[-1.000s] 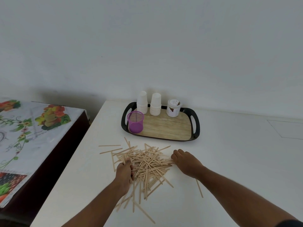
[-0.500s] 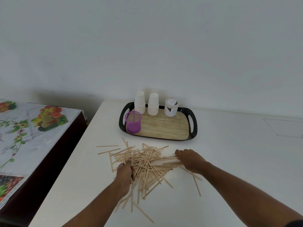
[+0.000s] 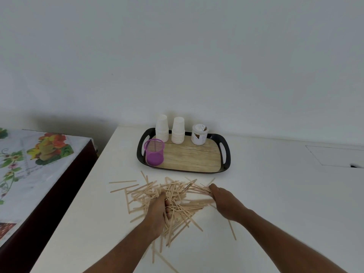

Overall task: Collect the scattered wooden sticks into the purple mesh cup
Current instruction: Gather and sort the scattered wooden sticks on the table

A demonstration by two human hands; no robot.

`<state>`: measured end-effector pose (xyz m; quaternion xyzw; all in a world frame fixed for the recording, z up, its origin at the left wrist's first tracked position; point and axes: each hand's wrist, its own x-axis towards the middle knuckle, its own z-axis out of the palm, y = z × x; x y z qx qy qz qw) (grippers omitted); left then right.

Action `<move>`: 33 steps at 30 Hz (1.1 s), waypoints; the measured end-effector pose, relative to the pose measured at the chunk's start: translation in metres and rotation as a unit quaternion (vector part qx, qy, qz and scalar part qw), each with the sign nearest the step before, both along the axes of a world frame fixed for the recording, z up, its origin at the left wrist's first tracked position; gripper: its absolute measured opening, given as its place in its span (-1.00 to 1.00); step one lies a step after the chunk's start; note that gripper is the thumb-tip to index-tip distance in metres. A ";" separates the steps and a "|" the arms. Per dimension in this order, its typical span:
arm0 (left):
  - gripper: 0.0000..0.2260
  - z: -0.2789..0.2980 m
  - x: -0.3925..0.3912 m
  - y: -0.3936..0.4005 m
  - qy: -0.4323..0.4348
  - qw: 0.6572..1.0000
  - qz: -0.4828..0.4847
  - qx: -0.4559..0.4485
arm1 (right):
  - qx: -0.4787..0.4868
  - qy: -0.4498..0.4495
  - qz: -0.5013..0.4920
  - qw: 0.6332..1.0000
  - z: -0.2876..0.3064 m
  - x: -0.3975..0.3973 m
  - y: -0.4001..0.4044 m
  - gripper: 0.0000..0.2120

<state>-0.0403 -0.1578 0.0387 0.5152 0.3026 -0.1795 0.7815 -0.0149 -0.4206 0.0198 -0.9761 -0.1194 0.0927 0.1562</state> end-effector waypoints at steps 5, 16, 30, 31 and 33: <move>-0.70 0.011 0.003 -0.022 -0.026 0.999 -0.016 -0.020 | 0.079 -0.004 -0.020 0.997 0.004 -0.010 0.028 -0.86; -0.20 0.006 0.015 -0.052 -0.092 0.992 -0.064 -0.055 | 0.163 0.001 -0.035 0.986 0.006 -0.021 0.074 -0.91; -0.70 0.002 0.025 -0.061 -0.047 0.997 -0.052 0.011 | 0.150 0.022 -0.069 0.986 0.006 -0.017 0.104 -0.77; -0.67 0.001 0.027 -0.060 -0.035 0.998 -0.049 0.009 | 0.143 0.022 -0.064 0.987 0.006 -0.016 0.106 -0.76; -0.60 0.000 0.032 -0.056 -0.019 0.999 -0.046 0.004 | 0.138 0.012 -0.054 0.989 0.006 -0.016 0.108 -0.73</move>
